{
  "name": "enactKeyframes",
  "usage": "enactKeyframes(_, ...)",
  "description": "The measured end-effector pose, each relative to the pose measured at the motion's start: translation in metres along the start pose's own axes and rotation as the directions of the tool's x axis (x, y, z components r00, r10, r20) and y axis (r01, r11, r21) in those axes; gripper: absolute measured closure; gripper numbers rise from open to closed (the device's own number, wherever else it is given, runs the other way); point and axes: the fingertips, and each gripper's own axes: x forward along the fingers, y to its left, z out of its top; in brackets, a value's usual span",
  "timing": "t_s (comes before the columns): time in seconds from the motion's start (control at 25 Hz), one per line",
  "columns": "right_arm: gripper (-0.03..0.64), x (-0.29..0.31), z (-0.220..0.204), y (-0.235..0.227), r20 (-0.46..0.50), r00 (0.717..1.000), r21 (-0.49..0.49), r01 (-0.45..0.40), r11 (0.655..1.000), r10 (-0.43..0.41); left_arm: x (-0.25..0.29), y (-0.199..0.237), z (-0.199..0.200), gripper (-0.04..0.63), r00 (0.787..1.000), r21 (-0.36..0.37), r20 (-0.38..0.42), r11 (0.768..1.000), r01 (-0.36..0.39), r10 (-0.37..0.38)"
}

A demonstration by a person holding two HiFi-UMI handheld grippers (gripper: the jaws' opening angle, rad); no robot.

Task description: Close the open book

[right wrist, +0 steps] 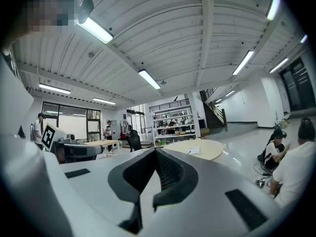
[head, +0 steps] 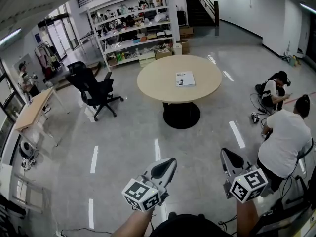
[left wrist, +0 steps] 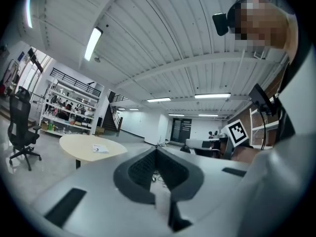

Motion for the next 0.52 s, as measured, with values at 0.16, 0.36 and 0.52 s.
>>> enactKeyframes(0.16,0.620,-0.0059,0.0031,-0.0039,0.006,1.000,-0.008,-0.006,1.000,0.006,0.0009,-0.0069,0.0005,0.609,1.000,0.007,0.002,1.000,-0.014,0.014)
enactKeyframes(0.36,0.620,-0.0071,0.0070,-0.0053,0.008,1.000,-0.015,-0.016,1.000,0.016,0.0019,-0.0113,0.0042,0.609,1.000,0.015,-0.001,1.000,-0.019,0.019)
enactKeyframes(0.52,0.620,-0.0062,0.0060,-0.0097,0.016,1.000,-0.012,-0.023,1.000,0.023,0.0058,-0.0113,0.0021,0.609,1.000,0.013,0.001,1.000,-0.026,0.026)
